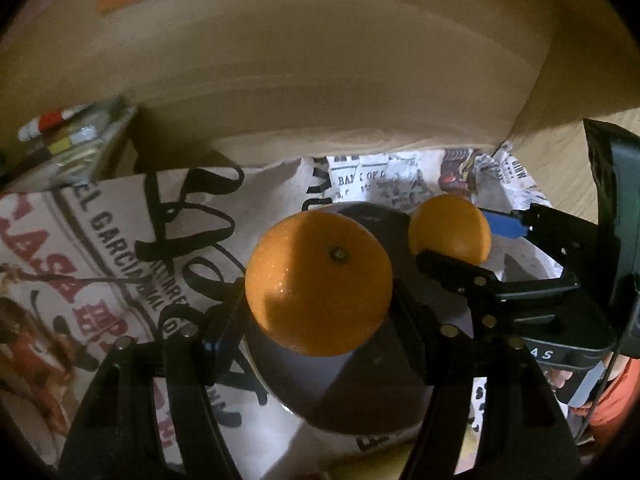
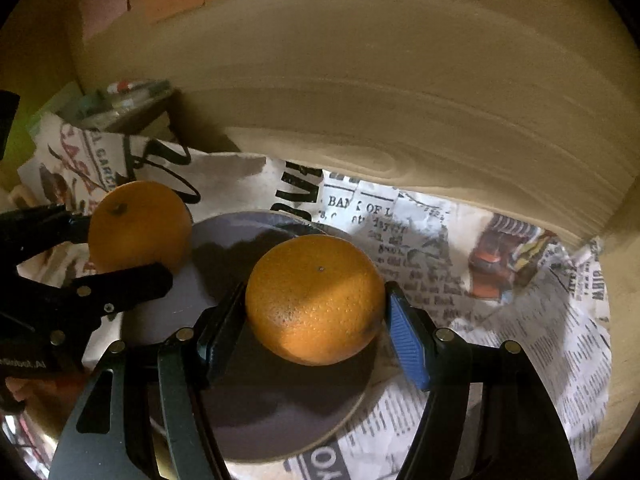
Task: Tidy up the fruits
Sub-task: 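Carry the orange in the left tool onto the dark plate while the right tool carries its orange there, then open both tools to release the oranges on the plate and lift away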
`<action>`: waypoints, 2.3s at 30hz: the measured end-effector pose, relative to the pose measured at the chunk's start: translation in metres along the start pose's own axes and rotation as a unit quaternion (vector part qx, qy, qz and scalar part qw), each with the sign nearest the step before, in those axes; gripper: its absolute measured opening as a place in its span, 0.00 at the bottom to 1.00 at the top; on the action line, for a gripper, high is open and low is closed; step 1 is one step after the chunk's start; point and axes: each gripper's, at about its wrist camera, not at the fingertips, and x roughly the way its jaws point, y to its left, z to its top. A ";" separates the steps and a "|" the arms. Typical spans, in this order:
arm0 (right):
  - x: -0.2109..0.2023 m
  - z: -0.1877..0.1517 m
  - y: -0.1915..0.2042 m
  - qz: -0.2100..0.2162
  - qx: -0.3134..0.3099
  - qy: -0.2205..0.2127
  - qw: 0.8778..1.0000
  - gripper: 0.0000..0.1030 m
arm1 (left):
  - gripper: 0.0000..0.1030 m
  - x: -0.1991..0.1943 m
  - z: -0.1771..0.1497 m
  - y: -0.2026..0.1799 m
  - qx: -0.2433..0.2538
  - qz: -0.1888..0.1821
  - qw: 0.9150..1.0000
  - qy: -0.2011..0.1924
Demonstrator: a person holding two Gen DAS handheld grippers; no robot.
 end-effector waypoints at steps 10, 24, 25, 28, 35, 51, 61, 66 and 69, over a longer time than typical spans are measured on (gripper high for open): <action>0.030 0.001 0.000 0.004 -0.015 0.031 0.999 0.63 | 0.66 0.034 0.010 0.012 -0.008 -0.008 0.999 0.039; 0.035 -0.005 0.003 -0.010 -0.042 0.016 0.999 0.65 | 0.66 0.052 0.009 0.015 -0.027 -0.041 0.996 0.077; 0.031 -0.004 0.004 -0.014 -0.046 0.010 0.999 0.66 | 0.66 0.051 0.009 0.017 -0.032 -0.047 0.995 0.078; 0.025 -0.002 0.003 -0.011 -0.044 -0.001 0.999 0.80 | 0.69 0.035 0.011 0.019 -0.030 -0.040 0.997 0.055; -0.001 0.002 0.004 -0.006 -0.031 -0.025 0.999 0.82 | 0.75 -0.005 0.018 0.006 -0.001 -0.022 1.000 0.001; -0.101 -0.045 0.043 0.024 -0.030 -0.092 0.995 0.82 | 0.86 -0.117 -0.062 0.017 0.003 0.027 0.996 -0.081; -0.098 -0.093 0.080 0.042 -0.044 -0.059 0.996 0.82 | 0.91 -0.134 -0.144 0.011 0.023 0.037 0.997 -0.061; -0.072 -0.105 0.089 0.059 -0.048 -0.016 0.997 0.80 | 0.91 -0.128 -0.175 0.011 0.013 0.027 0.999 -0.036; -0.058 -0.107 0.091 0.066 -0.050 0.007 0.997 0.71 | 0.91 -0.124 -0.187 0.009 0.017 0.025 0.999 -0.027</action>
